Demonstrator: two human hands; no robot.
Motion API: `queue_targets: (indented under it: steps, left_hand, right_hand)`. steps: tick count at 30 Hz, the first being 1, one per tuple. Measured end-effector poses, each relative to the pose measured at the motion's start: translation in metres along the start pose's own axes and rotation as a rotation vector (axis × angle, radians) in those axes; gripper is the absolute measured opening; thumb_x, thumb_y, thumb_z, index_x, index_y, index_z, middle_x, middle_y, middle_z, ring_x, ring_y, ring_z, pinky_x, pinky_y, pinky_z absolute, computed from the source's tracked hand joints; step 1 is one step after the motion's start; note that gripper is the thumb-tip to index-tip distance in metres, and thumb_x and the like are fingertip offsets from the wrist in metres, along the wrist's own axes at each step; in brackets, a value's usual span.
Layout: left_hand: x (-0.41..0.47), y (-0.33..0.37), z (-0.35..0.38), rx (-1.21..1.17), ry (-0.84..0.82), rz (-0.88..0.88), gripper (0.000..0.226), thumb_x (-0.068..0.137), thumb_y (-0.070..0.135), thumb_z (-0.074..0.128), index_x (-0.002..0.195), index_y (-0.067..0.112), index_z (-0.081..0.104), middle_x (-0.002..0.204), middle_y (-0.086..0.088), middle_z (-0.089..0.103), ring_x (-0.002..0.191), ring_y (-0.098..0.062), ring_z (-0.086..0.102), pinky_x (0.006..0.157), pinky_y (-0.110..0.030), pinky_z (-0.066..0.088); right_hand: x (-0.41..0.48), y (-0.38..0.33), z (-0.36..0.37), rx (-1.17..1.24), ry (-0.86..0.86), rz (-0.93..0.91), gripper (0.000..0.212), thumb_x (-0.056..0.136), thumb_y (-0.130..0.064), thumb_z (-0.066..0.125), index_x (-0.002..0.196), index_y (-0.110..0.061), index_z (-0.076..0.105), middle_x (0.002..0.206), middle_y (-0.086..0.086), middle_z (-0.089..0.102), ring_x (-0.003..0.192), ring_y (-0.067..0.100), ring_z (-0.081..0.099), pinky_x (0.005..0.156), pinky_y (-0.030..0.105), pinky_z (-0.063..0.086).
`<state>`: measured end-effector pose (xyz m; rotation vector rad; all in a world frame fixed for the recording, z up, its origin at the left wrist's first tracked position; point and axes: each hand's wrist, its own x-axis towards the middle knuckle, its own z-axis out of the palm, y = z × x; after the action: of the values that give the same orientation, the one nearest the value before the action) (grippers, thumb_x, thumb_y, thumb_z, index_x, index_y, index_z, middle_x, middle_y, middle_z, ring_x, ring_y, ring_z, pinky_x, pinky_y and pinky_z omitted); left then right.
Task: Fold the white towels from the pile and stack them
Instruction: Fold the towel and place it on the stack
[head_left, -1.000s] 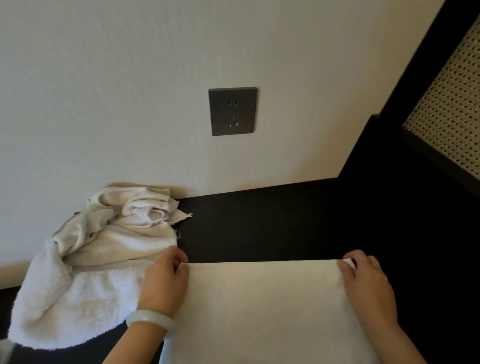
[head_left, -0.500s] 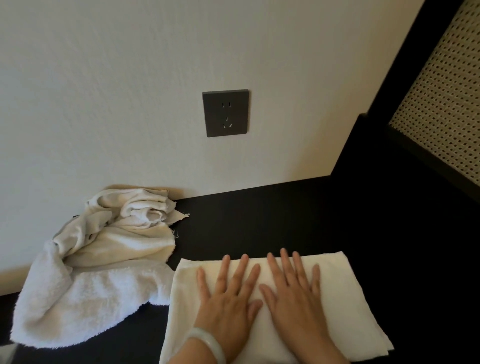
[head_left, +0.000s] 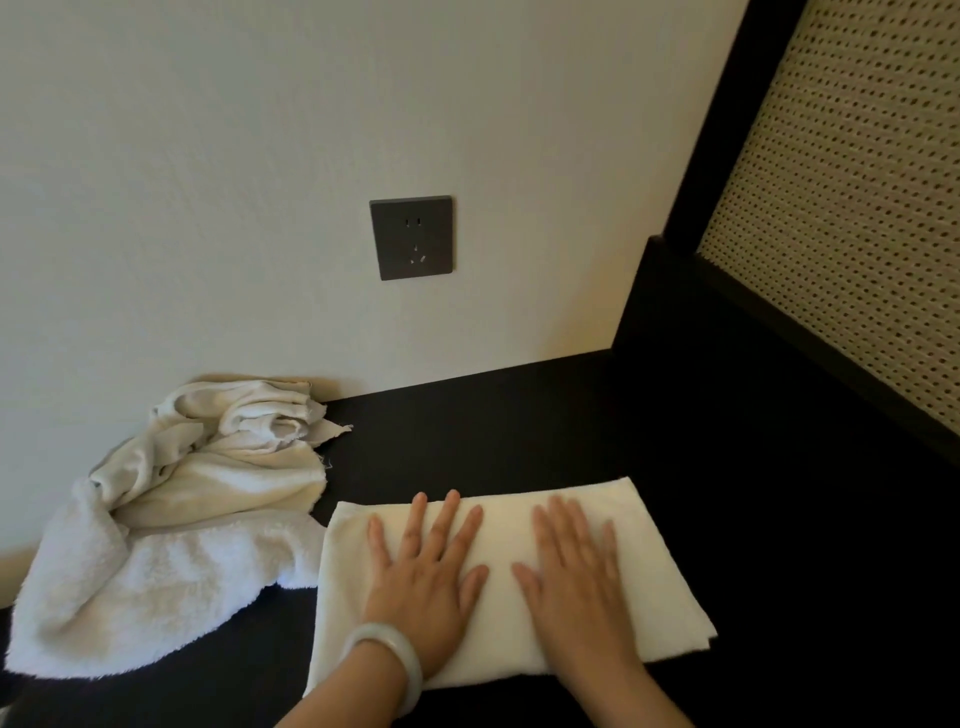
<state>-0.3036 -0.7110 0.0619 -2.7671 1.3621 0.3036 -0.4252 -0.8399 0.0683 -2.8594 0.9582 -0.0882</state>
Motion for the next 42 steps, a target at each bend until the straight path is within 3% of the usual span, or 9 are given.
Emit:
queue_targets:
  steps: [3,9,17,20,25,27,33,38,42]
  left_hand:
    - [0.005,-0.002,0.014,-0.042,0.059,0.003,0.063,0.085,0.062,-0.013,0.144,0.043,-0.026,0.157,0.013,-0.025,0.146,-0.025,-0.025,0.112,-0.063,-0.012]
    - [0.005,-0.003,0.011,-0.032,0.045,0.007,0.058,0.09,0.061,-0.009,0.139,0.043,-0.035,0.159,0.012,-0.027,0.147,-0.023,-0.026,0.113,-0.062,-0.013]
    - [-0.005,0.019,0.003,-0.065,0.097,-0.029,0.059,0.102,0.047,0.005,0.153,0.028,-0.017,0.16,0.004,-0.026,0.146,-0.022,-0.028,0.115,-0.052,-0.018]
    - [-0.023,0.035,0.016,-0.051,0.093,0.007,0.06,0.093,0.048,-0.012,0.148,0.027,-0.026,0.158,0.003,-0.031,0.141,-0.019,-0.036,0.113,-0.047,-0.025]
    - [-0.046,-0.001,0.021,-0.077,0.079,-0.06,0.06,0.087,0.055,-0.015,0.141,0.039,-0.037,0.153,0.011,-0.039,0.138,-0.017,-0.04,0.112,-0.048,-0.025]
    - [-0.054,-0.016,0.017,-0.037,0.084,-0.075,0.063,0.09,0.057,-0.012,0.144,0.037,-0.034,0.154,0.008,-0.037,0.14,-0.019,-0.037,0.113,-0.049,-0.025]
    - [-0.078,-0.033,-0.005,-0.231,0.2,-0.302,0.064,0.101,0.047,0.033,0.155,0.023,0.009,0.162,0.0,0.002,0.15,-0.021,0.005,0.121,-0.032,0.007]
    - [-0.102,-0.058,-0.014,-0.594,0.213,-0.559,0.022,0.09,0.036,0.062,0.103,0.024,0.05,0.109,0.005,0.044,0.104,-0.012,0.043,0.098,-0.026,0.04]
    - [-0.112,-0.069,-0.012,-0.77,0.074,-0.588,0.012,0.088,0.04,0.065,0.089,0.029,0.06,0.107,0.007,0.042,0.111,-0.014,0.042,0.101,-0.028,0.039]
  right_hand:
    - [-0.016,0.026,0.011,0.009,0.004,0.072,0.066,0.099,-0.053,0.016,0.157,-0.021,0.018,0.164,-0.001,0.015,0.15,0.013,0.001,0.121,0.04,-0.004]
    - [-0.039,0.088,-0.005,-0.09,-0.026,0.381,0.063,0.1,-0.051,0.004,0.152,-0.018,-0.012,0.166,0.004,0.001,0.152,0.019,-0.006,0.124,0.045,0.0]
    - [-0.036,-0.016,-0.01,-0.022,0.009,-0.044,0.063,0.092,-0.041,0.027,0.136,-0.01,0.059,0.143,0.013,0.054,0.136,0.028,0.048,0.113,0.048,0.015]
    - [-0.043,-0.024,0.003,0.005,-0.023,-0.061,0.057,0.092,-0.037,0.031,0.133,-0.011,0.062,0.14,0.011,0.057,0.132,0.026,0.052,0.113,0.048,0.017]
    - [-0.045,0.022,0.016,-0.067,-0.058,0.056,0.065,0.098,-0.048,0.011,0.156,-0.019,0.002,0.165,0.003,0.01,0.151,0.017,0.002,0.121,0.047,0.001]
    - [-0.038,0.03,0.016,-0.099,-0.11,0.144,0.064,0.1,-0.051,0.008,0.149,-0.023,-0.022,0.165,-0.002,-0.012,0.148,0.016,-0.018,0.121,0.049,-0.012]
    - [0.005,-0.038,-0.01,0.036,-0.048,-0.188,0.06,0.104,-0.041,0.028,0.158,-0.022,0.008,0.166,-0.002,0.004,0.152,0.016,-0.006,0.118,0.037,-0.012]
    - [0.024,-0.117,0.0,0.136,-0.178,-0.695,0.055,0.107,-0.028,0.028,0.158,-0.018,0.011,0.166,-0.003,0.004,0.151,0.009,-0.005,0.114,0.025,-0.017]
    - [0.034,-0.137,0.021,0.098,-0.24,-0.695,0.058,0.107,-0.036,0.022,0.158,-0.021,-0.002,0.165,-0.007,-0.011,0.148,0.005,-0.017,0.12,0.03,-0.015]
